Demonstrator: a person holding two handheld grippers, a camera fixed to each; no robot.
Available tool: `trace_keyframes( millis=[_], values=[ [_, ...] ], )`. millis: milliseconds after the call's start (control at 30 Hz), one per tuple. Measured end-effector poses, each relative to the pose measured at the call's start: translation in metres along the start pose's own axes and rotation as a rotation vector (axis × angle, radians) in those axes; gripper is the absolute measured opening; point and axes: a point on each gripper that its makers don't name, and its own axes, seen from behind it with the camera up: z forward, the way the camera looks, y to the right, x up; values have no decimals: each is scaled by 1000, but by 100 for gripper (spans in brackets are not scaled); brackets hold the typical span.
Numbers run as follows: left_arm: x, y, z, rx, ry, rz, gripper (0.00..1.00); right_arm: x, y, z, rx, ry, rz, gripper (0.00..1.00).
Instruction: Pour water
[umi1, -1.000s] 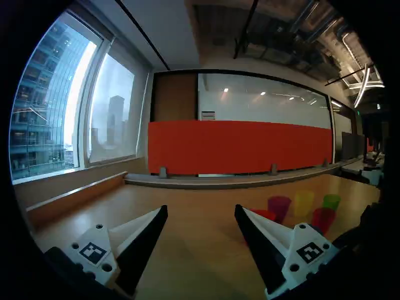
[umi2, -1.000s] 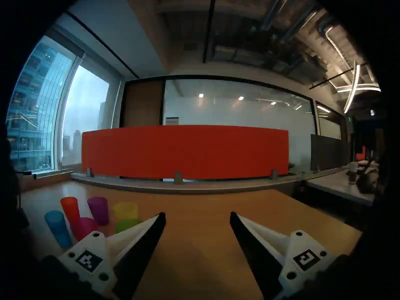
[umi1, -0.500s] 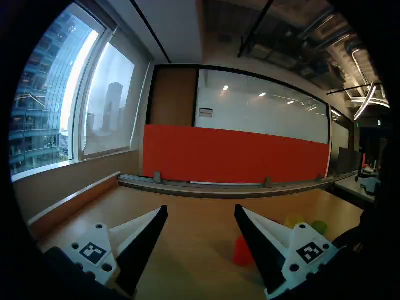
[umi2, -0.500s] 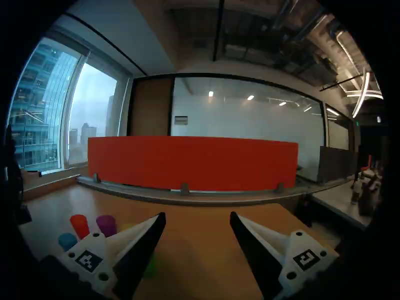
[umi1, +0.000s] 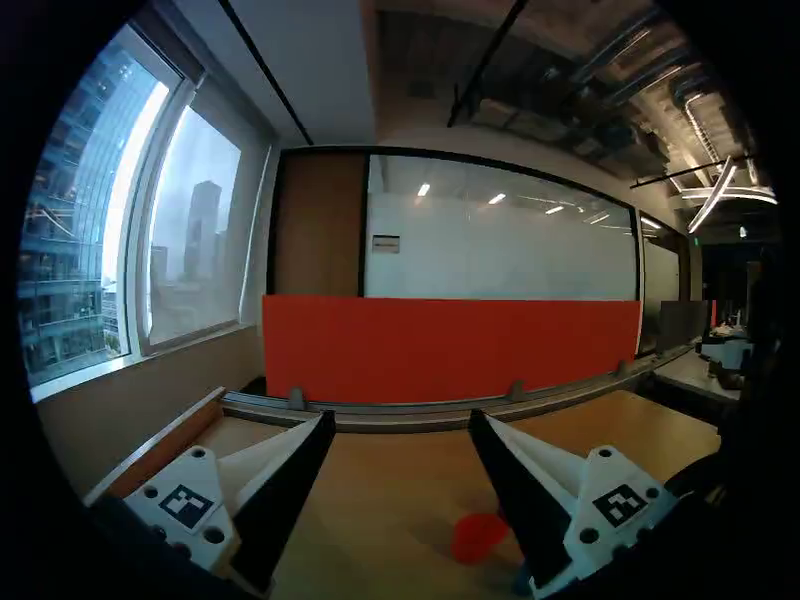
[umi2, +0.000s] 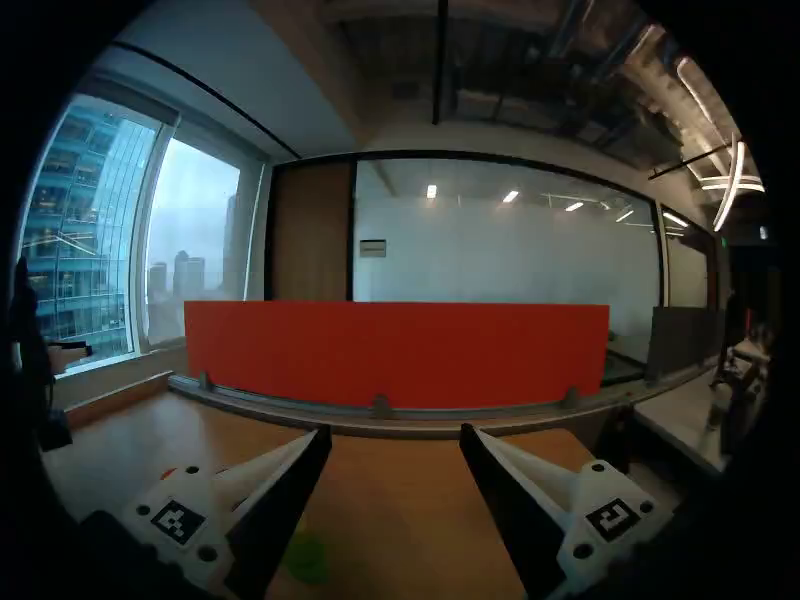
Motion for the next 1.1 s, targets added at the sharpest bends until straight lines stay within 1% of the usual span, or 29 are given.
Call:
trace_keyframes(
  millis=[200,300,400,600,700,800,900,1000,1100],
  values=[
    [16,10,0,-57,-7,24,100,5,-4,0,25,-1,12,100],
    [17,15,1,-88,-9,25,100,1,-8,1,57,-8,18,99],
    [16,21,2,-131,-16,19,100,0,-16,0,106,-15,18,99],
    [12,37,-1,-218,-15,30,100,4,-34,-3,227,-6,5,99],
    [10,47,-2,-265,-21,39,100,7,-47,-6,292,-2,-6,99],
    [10,59,-5,-316,-24,44,100,13,-59,-10,355,5,4,99],
    [10,71,-8,-369,-24,42,100,17,-66,-13,398,9,18,99],
    [9,82,-11,-413,-27,40,100,15,-72,-15,428,2,15,99],
    [6,89,-13,-439,-39,41,100,11,-78,-18,454,-21,-2,99]
  ],
)
